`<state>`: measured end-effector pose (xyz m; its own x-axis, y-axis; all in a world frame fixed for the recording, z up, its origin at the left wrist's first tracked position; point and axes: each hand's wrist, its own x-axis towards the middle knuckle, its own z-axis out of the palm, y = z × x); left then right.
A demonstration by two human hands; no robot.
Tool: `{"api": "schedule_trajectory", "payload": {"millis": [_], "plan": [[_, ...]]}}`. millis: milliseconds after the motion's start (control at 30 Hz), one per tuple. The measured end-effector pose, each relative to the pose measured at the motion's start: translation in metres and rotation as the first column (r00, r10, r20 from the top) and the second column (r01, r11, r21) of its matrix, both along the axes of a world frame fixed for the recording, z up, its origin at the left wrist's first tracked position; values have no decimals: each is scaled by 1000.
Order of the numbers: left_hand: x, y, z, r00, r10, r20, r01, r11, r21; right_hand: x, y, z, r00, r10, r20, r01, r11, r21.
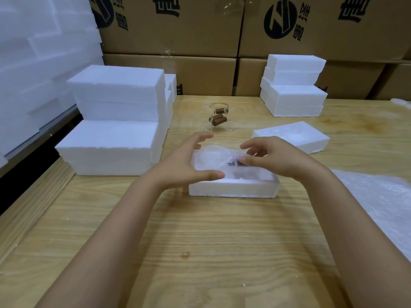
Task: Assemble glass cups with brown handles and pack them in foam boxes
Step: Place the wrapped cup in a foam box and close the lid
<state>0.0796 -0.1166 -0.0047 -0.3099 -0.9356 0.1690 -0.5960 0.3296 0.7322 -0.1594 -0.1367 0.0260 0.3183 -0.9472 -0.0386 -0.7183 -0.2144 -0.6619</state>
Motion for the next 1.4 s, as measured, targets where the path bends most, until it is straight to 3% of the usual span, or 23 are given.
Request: {"api": "schedule_trajectory", "payload": {"millis": [67, 167, 267, 333, 400, 500, 600, 667, 733, 767, 833, 900, 1000, 1067, 1133, 1167, 1233, 1333, 1400], "plan": [[-9, 1, -9, 1000, 20, -13, -20, 999, -36, -1, -3, -4, 996, -46, 79, 52, 995, -81], [-15, 2, -18, 995, 74, -60, -78, 995, -68, -8, -11, -16, 947, -249, 201, 297, 919, -259], [-14, 2, -20, 994, 74, -84, -79, 995, -53, -25, -20, -31, 914, -405, 24, 389, 860, -330], [-14, 2, -19, 994, 69, -85, -73, 996, -46, -31, -23, -38, 915, -387, -111, 343, 895, -286], [-14, 2, -19, 994, 60, -95, -64, 997, -40, -31, -23, -42, 894, -387, -227, 295, 888, -352], [-14, 4, -18, 991, 24, -134, -24, 1000, 5, -29, -21, -40, 889, -393, -235, 267, 862, -431], [-16, 6, -16, 978, 38, -205, -42, 999, -17, -35, -17, -13, 890, -447, -87, 352, 797, -491], [-18, 5, -12, 960, 68, -273, -90, 994, -67, -35, -9, 14, 885, -453, 109, 435, 717, -544], [-19, 3, -8, 929, 97, -358, -129, 989, -68, -29, 4, 36, 868, -332, 369, 482, 743, -464], [-19, 1, -6, 904, 104, -414, -135, 990, -45, -25, 11, 44, 826, -233, 514, 461, 804, -376], [-19, -1, -4, 846, 105, -523, -117, 993, 9, -18, 23, 54, 638, -108, 762, 344, 926, -157], [-19, -3, -1, 790, 112, -602, -99, 994, 54, -17, 26, 57, 443, -91, 892, 190, 982, 6], [-14, -4, 5, 728, 134, -673, -77, 990, 115, -14, 26, 54, 262, -128, 956, 14, 992, 129], [-13, -4, 10, 732, 115, -671, -69, 993, 95, -12, 24, 51, 148, -198, 969, -57, 976, 208], [-14, -2, 18, 687, 93, -721, -120, 993, 13, -12, 23, 50, 101, -257, 961, -58, 963, 263], [-16, -1, 23, 636, 92, -766, -179, 983, -30, -13, 22, 50, 127, -278, 952, -12, 960, 281], [-18, 2, 35, 561, 97, -822, -315, 943, -104, -16, 20, 53, 272, -310, 911, 123, 950, 286], [-14, 4, 44, 574, 127, -809, -376, 918, -123, -23, 16, 54, 566, -357, 744, 260, 933, 250], [-9, 3, 46, 587, 163, -793, -339, 939, -58, -31, 11, 51, 665, -360, 655, 293, 932, 216]]}}
